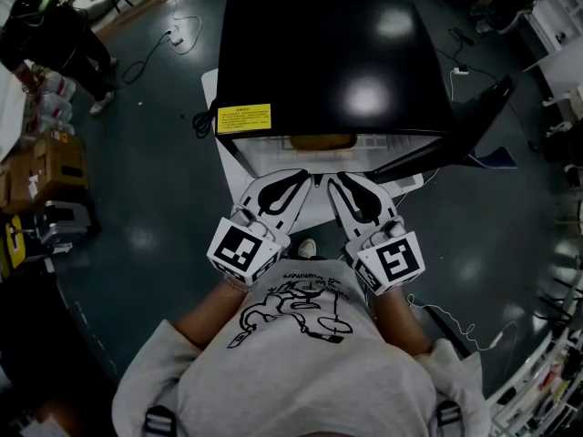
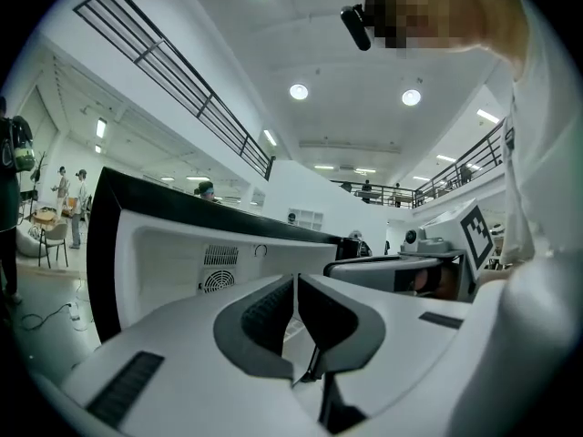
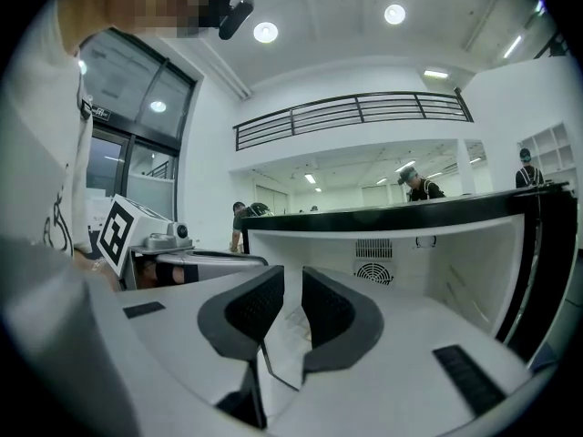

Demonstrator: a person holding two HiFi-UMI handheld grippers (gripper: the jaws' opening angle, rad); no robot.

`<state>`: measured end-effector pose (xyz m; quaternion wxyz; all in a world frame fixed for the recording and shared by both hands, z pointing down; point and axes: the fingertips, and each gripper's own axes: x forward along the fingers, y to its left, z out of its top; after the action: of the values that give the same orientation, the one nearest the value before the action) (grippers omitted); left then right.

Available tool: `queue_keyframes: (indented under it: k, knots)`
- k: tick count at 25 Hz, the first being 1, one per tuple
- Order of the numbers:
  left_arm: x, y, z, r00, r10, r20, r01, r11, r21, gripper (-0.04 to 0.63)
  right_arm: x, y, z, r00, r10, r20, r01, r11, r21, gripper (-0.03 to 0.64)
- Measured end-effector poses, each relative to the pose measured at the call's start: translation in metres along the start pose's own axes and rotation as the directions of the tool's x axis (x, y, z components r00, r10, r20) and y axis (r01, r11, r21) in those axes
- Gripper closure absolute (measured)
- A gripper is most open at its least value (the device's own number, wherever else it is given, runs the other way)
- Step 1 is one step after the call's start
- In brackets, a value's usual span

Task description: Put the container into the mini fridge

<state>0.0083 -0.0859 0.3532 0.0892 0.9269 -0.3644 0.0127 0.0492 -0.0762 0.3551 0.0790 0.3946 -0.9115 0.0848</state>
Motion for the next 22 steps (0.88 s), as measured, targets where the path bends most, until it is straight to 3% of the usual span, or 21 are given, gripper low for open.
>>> queue_keyframes:
  k: [10,22]
  knots:
    - [-0.007,-0.016,0.013,0.998,-0.052,0.034,0.051,0.998,0.034,0.578,-0.009,0.017,0.013,1.0,0.02,0.02,-0.019,0.999,-0.029,0.566]
    - [-0.01,-0.026,0.02,0.996,-0.071,0.052,0.07,0.997,0.016,0.58,-0.015,0.026,0.017,0.999,0.033,0.027,-0.032,0.998,-0.046,0.569]
